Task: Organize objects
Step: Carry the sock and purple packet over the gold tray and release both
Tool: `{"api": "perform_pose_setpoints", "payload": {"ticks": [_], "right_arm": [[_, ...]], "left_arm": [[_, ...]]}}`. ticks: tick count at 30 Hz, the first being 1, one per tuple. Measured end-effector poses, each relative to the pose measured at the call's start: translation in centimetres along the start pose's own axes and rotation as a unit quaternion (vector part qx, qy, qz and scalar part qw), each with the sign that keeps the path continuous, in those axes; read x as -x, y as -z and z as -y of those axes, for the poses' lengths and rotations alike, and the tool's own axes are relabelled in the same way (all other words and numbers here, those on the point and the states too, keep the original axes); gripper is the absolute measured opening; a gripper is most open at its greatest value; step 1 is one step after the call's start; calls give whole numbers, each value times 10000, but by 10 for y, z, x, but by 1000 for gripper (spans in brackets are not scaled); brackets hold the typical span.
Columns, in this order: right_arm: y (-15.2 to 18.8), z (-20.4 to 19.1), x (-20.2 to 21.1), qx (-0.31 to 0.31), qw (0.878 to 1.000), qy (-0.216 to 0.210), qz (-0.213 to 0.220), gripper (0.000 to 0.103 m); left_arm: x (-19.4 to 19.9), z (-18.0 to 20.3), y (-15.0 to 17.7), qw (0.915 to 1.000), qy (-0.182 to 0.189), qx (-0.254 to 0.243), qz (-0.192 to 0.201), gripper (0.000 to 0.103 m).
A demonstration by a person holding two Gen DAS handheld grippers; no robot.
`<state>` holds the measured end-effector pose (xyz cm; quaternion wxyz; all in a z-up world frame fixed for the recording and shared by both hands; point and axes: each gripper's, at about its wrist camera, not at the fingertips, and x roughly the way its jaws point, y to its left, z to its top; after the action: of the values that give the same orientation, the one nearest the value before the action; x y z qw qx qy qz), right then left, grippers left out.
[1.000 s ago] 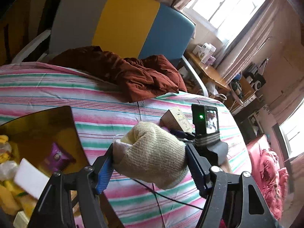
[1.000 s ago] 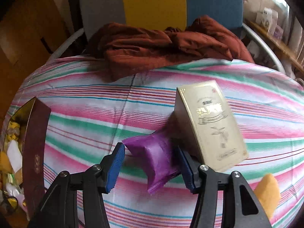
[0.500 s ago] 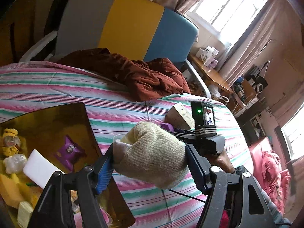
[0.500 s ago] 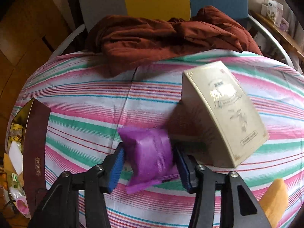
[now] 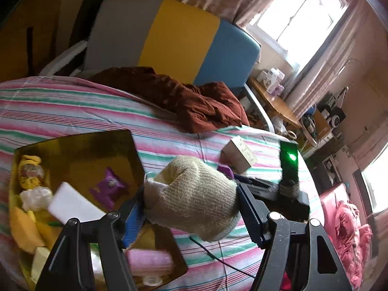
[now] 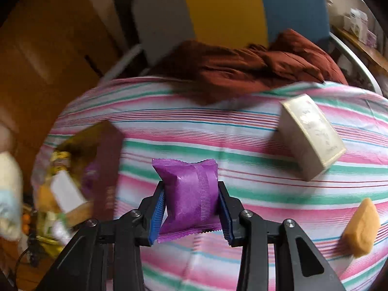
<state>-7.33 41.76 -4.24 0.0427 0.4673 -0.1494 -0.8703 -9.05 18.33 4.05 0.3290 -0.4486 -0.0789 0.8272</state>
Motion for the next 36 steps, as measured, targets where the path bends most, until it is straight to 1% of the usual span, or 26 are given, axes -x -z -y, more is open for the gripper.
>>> {"api": "perform_pose_setpoints", "payload": {"ticks": [3,8,13,16,20,23,25,28,32,34,36], "right_arm": [[5,-34,4,184,9995,-235,80,39],[19,-74,15,418,9974,-565,135,39],[33,-107,18,546,9942,-916,104,39],[42,-131,15,683,9912,-1132,-8,39],[46,-157,7,819,9895,-1184,-90,39],[41,-169,-3,834,9907,-1068,-114,39],[37,-173,-9,787,9923,-944,-114,39],[29,-176,-17,711,9943,-788,-127,39],[16,-177,-27,591,9956,-706,-181,40],[7,-180,-33,534,9959,-706,-176,40],[-5,-181,-38,360,9958,-831,-162,43]], "left_arm": [[18,-15,-1,9998,-55,119,166,71],[50,-48,1,9980,-195,364,481,71],[75,-95,19,9944,-474,696,639,71],[82,-127,35,9913,-653,943,638,71],[86,-159,59,9881,-897,1099,596,71],[85,-172,70,9874,-900,1179,555,71],[80,-173,74,9881,-925,1108,539,72],[71,-173,75,9893,-922,1019,489,72],[60,-174,69,9892,-942,1019,463,72],[54,-174,63,9889,-976,1019,465,72],[49,-173,57,9893,-982,974,456,77]]}}
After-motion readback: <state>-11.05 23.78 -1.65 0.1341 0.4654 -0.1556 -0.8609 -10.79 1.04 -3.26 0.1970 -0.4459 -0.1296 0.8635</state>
